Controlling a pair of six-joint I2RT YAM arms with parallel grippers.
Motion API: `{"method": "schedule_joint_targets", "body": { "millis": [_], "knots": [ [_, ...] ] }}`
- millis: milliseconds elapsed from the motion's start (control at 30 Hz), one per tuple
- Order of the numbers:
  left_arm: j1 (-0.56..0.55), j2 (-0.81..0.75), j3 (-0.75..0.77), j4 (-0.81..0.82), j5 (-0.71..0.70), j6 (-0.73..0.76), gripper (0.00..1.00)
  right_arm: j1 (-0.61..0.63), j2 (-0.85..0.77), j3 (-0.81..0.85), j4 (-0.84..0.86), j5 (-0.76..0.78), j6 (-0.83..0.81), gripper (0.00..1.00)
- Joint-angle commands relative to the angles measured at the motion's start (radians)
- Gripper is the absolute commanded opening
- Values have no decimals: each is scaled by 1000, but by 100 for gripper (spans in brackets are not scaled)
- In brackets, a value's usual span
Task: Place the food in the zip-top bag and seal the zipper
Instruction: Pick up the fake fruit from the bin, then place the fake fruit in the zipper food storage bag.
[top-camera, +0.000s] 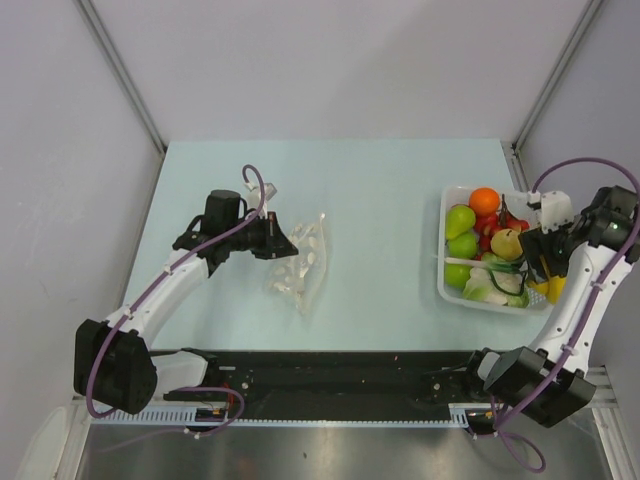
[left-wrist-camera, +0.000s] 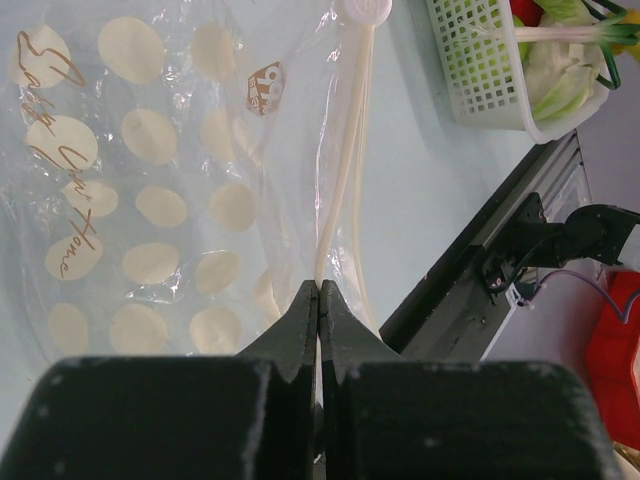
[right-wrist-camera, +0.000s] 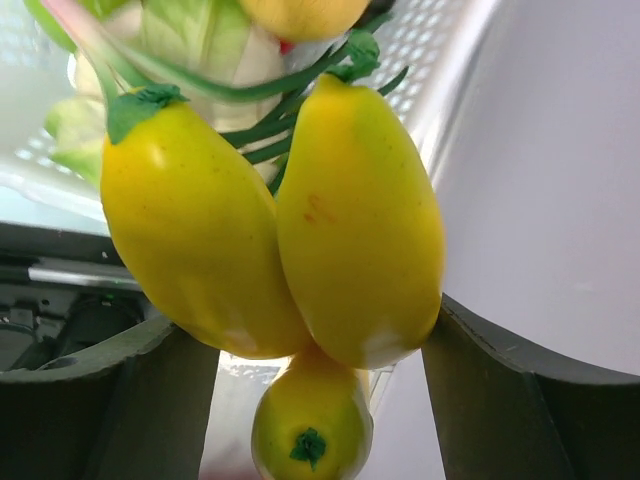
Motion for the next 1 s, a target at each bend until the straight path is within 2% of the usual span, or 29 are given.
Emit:
{"method": "schedule_joint_targets", "body": {
  "millis": [0, 133, 267, 400, 500, 567, 700, 733, 833, 967],
  "knots": [
    [7, -9, 19, 1, 34, 29, 0, 21, -6, 238, -75, -76, 76, 43],
    [7, -11, 18, 1, 34, 27, 0, 33, 32, 455, -149, -176, 136, 42],
    [10, -17, 21, 1, 28, 21, 0, 120, 72, 592, -129, -293, 251, 41],
    [13, -9, 30, 10, 49, -14, 0, 292, 134, 564, 10, -446, 475, 41],
    [25, -3, 34, 28, 66, -49, 0, 326, 195, 489, 150, -648, 616, 40],
    [37, 2, 36, 39, 81, -75, 0, 372, 260, 477, 237, -702, 703, 35],
    [62, 6, 36, 62, 111, -125, 0, 570, 347, 529, 314, -680, 760, 31],
    [72, 6, 34, 82, 127, -150, 0, 667, 351, 521, 381, -666, 779, 29],
    [82, 5, 30, 122, 147, -203, 0, 821, 356, 465, 536, -666, 877, 24],
    [91, -12, 41, 136, 157, -241, 0, 1000, 373, 399, 622, -560, 981, 20]
  ]
}}
